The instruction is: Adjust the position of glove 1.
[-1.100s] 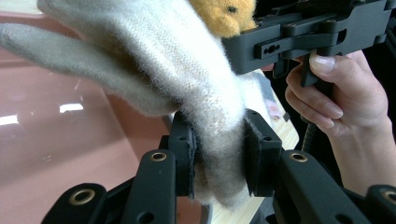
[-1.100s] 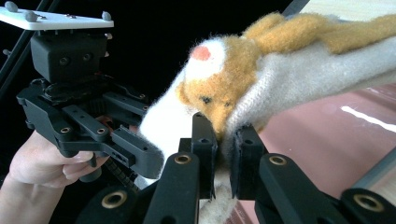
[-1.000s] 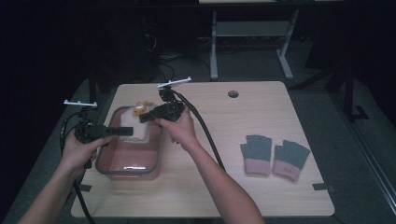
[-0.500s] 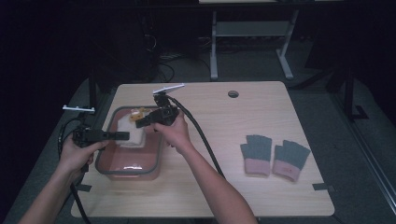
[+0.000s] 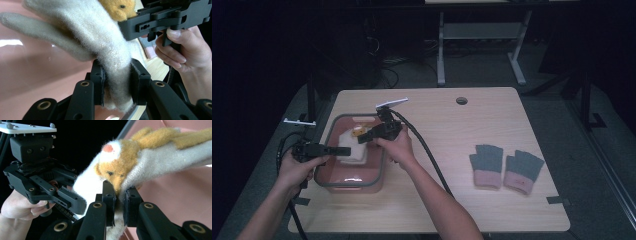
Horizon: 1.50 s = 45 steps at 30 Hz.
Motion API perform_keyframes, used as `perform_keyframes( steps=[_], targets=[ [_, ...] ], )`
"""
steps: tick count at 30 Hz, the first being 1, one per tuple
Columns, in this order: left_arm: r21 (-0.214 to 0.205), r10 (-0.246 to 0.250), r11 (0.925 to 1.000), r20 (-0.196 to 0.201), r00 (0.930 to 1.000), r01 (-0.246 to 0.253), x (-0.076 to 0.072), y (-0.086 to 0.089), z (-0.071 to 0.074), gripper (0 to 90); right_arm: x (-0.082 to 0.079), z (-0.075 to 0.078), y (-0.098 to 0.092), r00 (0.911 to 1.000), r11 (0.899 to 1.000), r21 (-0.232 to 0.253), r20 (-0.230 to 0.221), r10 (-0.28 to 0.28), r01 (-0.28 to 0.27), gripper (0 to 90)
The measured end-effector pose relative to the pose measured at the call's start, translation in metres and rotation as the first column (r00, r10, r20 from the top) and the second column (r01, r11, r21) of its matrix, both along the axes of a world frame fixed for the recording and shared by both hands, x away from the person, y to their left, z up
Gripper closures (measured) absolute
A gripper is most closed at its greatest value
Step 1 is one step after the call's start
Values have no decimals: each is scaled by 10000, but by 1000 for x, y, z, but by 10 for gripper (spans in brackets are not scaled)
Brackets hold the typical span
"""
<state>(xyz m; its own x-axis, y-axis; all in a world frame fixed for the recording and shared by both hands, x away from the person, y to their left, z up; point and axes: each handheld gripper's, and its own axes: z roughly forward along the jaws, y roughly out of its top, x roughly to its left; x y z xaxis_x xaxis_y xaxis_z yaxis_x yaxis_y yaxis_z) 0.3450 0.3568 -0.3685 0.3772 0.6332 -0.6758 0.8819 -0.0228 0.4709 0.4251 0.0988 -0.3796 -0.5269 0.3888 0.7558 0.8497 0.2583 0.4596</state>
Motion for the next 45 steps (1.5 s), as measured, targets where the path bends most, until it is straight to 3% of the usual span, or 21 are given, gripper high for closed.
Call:
perform_keyframes(
  steps=[10,14,24,30,34,36,45],
  targets=[
    [360,-114,9993,-404,9991,128,1,-3,-15,685,0,-21,1,9992,9994,-331,-393,34,-47,813],
    [443,-120,9989,-522,9986,144,1,-5,-19,685,-1,-24,1,9991,9975,-693,-413,98,-126,808],
    [673,-62,9977,-786,9969,115,0,-8,-26,685,-3,-25,2,9995,9916,-1275,-271,187,-220,774],
    [781,24,9969,-890,9960,46,0,-7,-29,684,-3,-20,-3,9998,9851,-1711,-60,178,-186,676],
    [910,64,9958,-983,9951,26,-1,-8,-32,683,-3,-17,-6,9999,9832,-1819,-4,163,-161,660],
    [1135,-6,9935,-1052,9945,126,-1,-10,-33,682,-3,-16,-8,9998,9801,-1980,113,169,-143,640],
    [1577,-60,9872,-1163,9932,244,-1,-13,-37,669,-4,-12,-12,9996,9830,-1837,276,92,-39,636]
  ],
)
